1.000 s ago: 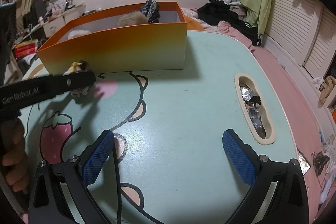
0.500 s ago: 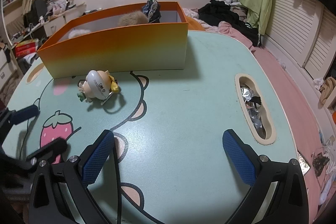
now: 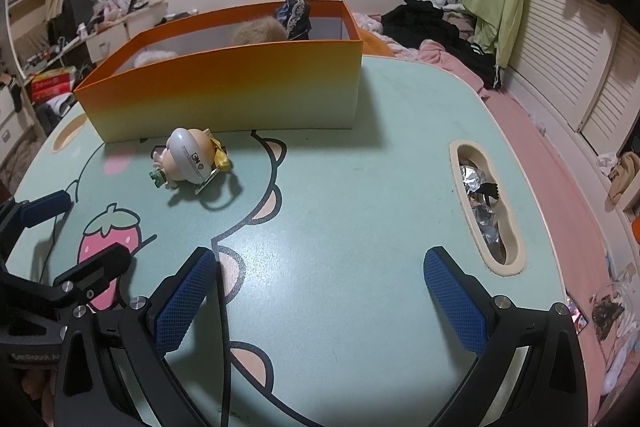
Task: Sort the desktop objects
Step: 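Reach the right gripper into the box and grasp the black lace cloth, then lift the black lace cloth out and drop it beside the doll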
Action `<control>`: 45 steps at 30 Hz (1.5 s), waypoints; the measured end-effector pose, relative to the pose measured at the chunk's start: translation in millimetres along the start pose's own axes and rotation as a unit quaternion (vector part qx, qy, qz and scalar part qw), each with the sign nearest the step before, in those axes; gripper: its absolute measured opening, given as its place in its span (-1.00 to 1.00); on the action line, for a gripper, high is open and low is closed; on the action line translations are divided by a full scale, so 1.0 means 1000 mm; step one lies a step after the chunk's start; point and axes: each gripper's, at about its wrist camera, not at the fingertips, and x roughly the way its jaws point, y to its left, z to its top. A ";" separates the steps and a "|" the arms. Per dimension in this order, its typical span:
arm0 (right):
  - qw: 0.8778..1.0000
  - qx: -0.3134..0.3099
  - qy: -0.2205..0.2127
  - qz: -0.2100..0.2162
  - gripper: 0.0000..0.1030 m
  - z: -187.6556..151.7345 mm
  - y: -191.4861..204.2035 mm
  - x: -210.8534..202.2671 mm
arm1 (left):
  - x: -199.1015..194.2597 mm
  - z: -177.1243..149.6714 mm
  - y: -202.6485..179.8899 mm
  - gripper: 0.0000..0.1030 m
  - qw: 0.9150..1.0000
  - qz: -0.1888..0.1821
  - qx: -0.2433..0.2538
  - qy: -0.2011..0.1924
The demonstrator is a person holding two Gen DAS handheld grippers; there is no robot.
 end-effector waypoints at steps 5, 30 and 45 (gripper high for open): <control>1.000 -0.010 -0.011 0.019 0.98 0.000 -0.003 -0.011 | -0.003 -0.004 0.002 0.99 1.000 0.008 -0.016 -0.003; 0.989 0.039 -0.127 0.061 -0.83 0.170 0.030 0.005 | -0.010 -0.004 -0.008 0.99 1.000 -0.006 -0.003 -0.013; 0.986 0.044 -0.098 0.126 -0.82 0.071 -0.004 -0.046 | -0.010 -0.004 -0.009 0.99 1.000 -0.008 -0.002 -0.012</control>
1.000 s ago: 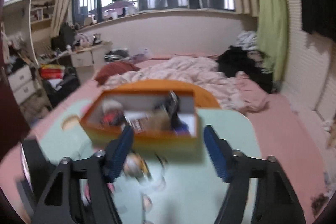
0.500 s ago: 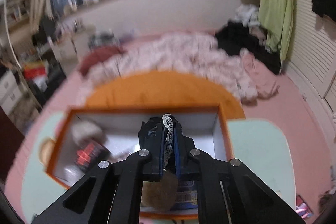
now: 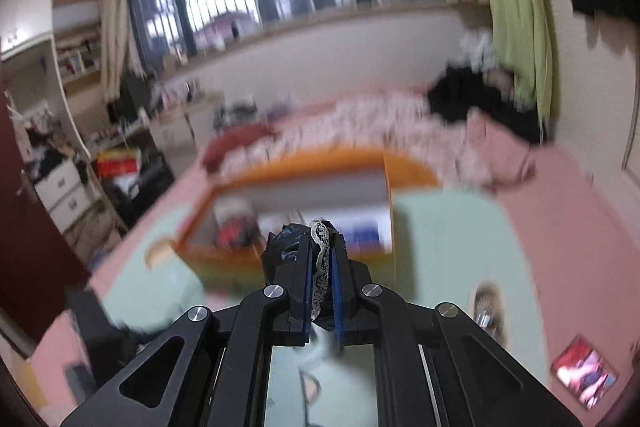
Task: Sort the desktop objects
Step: 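Lift the black lace cloth out and drop it beside the doll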
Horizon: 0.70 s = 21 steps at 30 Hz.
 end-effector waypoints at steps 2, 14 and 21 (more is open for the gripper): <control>1.000 0.007 0.012 0.005 -0.71 -0.005 -0.007 0.016 | 0.000 0.001 -0.001 0.99 1.000 -0.001 0.000 0.001; 0.996 -0.074 0.028 -0.048 0.70 -0.068 0.002 -0.014 | -0.001 0.003 -0.003 0.99 1.000 -0.003 0.002 0.002; 0.989 -0.087 0.080 -0.089 0.95 -0.098 -0.001 0.016 | -0.001 0.004 -0.005 0.99 1.000 -0.004 0.006 0.002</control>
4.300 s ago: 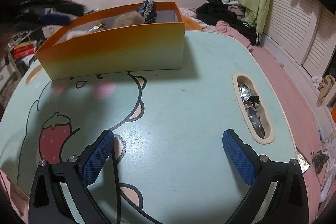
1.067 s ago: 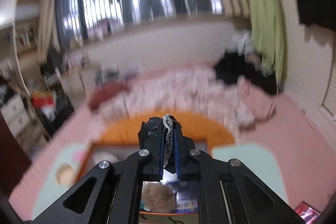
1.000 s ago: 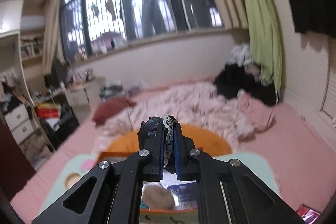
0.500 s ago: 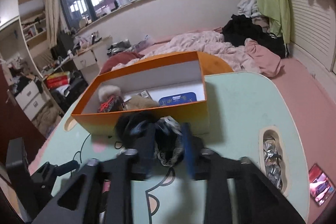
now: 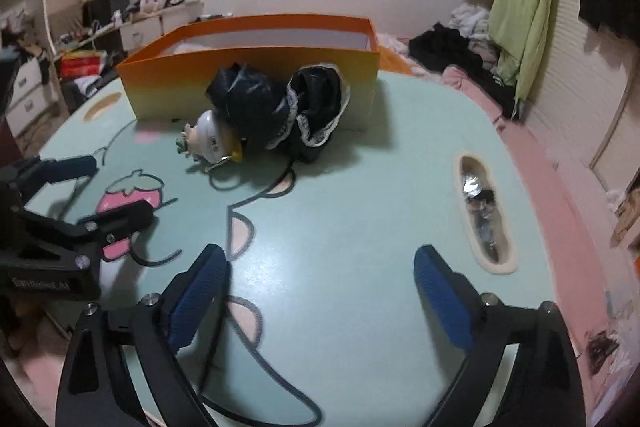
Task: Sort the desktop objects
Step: 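Lift the black lace cloth out and drop it beside the doll, then reach the left gripper into the box and grasp the beige fluffy pompom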
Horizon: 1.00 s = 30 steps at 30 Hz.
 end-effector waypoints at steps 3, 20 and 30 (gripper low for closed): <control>1.000 0.003 -0.001 0.001 0.97 -0.006 -0.002 0.004 | 0.001 0.002 0.001 0.99 1.000 -0.003 0.003 0.001; 1.000 0.003 -0.004 0.004 0.98 -0.009 0.000 -0.004 | 0.004 0.152 -0.004 -0.05 0.983 -0.163 -0.033 0.080; 1.000 0.003 -0.004 0.004 0.98 -0.006 0.002 -0.004 | 0.100 0.179 -0.030 0.00 0.968 -0.126 -0.029 0.215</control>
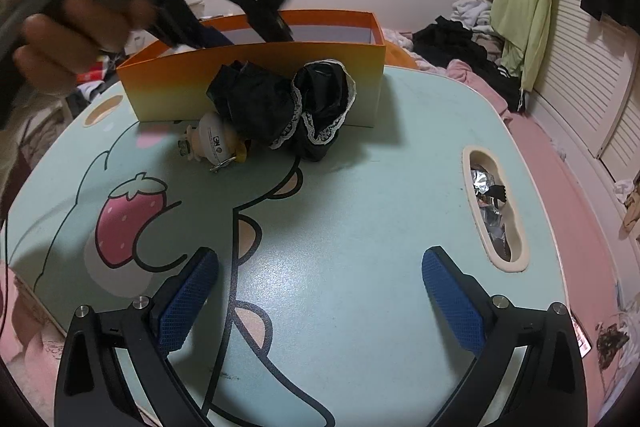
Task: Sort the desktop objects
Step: 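Reach the left gripper into the box and grasp the beige fluffy pompom, then carry the pompom out and set it on the table with the left gripper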
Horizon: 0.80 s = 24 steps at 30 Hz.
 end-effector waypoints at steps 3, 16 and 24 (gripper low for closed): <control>1.000 0.001 0.001 0.001 0.98 0.004 0.002 0.000 | 0.007 0.002 0.013 -0.13 0.999 -0.031 -0.027 0.004; 1.000 0.001 0.000 0.001 0.98 0.007 0.004 0.002 | -0.092 -0.054 0.034 -0.26 0.973 -0.126 -0.004 -0.192; 1.000 0.001 0.000 0.000 0.98 0.006 0.003 0.002 | -0.061 -0.136 0.057 -0.26 0.979 -0.087 0.006 -0.182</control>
